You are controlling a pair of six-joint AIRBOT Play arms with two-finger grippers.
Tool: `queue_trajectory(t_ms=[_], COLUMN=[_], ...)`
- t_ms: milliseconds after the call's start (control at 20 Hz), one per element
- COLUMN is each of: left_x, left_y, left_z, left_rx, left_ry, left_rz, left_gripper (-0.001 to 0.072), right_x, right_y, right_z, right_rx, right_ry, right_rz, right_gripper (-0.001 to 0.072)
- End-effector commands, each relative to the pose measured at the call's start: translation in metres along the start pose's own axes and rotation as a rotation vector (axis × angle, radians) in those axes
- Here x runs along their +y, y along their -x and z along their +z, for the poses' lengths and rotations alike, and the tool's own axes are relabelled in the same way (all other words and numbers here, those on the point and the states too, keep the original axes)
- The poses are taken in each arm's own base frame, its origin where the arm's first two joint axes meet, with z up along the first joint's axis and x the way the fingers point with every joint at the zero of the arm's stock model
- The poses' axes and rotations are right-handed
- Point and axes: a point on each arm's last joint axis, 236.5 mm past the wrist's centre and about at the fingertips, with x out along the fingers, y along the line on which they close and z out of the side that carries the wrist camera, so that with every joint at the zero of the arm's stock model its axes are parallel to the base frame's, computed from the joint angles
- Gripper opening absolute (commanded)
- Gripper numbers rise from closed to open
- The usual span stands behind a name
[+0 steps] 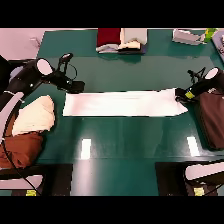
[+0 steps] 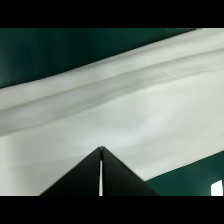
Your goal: Fold the shirts.
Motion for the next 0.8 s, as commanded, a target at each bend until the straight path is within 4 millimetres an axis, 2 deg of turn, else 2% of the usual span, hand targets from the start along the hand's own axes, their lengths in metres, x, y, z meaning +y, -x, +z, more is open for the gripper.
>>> queue_trajectory(t_ms=[0, 150, 300, 450, 550, 750], left_x=[-0.022, -0.052, -0.09, -0.128, -0.149, -0.171], left_y=[-0.009, -0.033, -0.062, -0.095, -0.117, -0.147], left_z=[0.001, 0.001, 0.003, 0.007, 0.004, -0.008], left_rx=[-0.014, -0.023, -0.005, 0.017, 0.038, 0.079], left_ry=[-0.033, -0.064, -0.127, -0.182, -0.214, -0.226], left_rz=[-0.018, -0.044, -0.079, -0.117, -0.135, -0.167], left_gripper=[0.0022, 0.0022, 0.0021, 0.0022, 0.0021, 0.0022], right_x=[0.009, 0.022, 0.05, 0.096, 0.134, 0.193], right_y=[0.012, 0.046, 0.096, 0.136, 0.16, 0.195], right_z=[0.001, 0.007, 0.014, 0.009, 0.004, -0.007], right_rx=[0.014, -0.018, -0.132, -0.217, -0.269, -0.335], right_ry=[0.027, 0.059, 0.121, 0.201, 0.261, 0.367], right_rz=[0.003, 0.009, 0.021, 0.087, 0.154, 0.21], right_gripper=[0.002, 0.0019, 0.0018, 0.0018, 0.0019, 0.0019])
